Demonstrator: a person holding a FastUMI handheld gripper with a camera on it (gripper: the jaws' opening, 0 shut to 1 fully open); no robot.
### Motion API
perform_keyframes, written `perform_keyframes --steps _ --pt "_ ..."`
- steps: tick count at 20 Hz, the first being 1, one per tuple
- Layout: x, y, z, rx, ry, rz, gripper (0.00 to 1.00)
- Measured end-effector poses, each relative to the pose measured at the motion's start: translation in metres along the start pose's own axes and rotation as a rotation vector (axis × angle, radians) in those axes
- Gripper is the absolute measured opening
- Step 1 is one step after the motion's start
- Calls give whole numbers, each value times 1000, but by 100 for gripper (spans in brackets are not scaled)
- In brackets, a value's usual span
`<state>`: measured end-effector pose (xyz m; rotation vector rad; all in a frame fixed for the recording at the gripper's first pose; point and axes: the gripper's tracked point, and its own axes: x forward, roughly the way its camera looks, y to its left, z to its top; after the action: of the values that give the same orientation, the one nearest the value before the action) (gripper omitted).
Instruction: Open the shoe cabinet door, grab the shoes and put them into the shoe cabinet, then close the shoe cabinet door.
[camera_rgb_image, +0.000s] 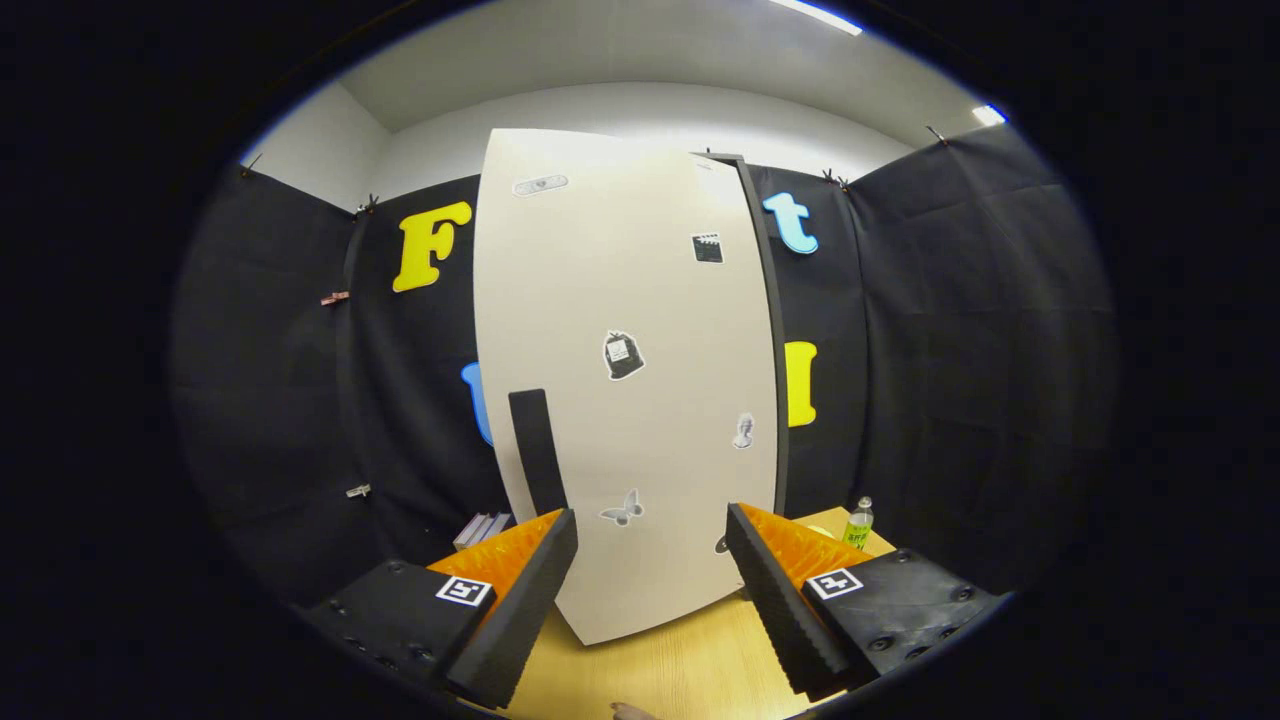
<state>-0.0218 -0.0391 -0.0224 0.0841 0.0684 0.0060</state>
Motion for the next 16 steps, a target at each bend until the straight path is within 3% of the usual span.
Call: perform_keyframes --steps 4,16 --pt "-11 -17 8 3 -20 -42 98" --pt "-38 -35 23 -52 -75 -58 98"
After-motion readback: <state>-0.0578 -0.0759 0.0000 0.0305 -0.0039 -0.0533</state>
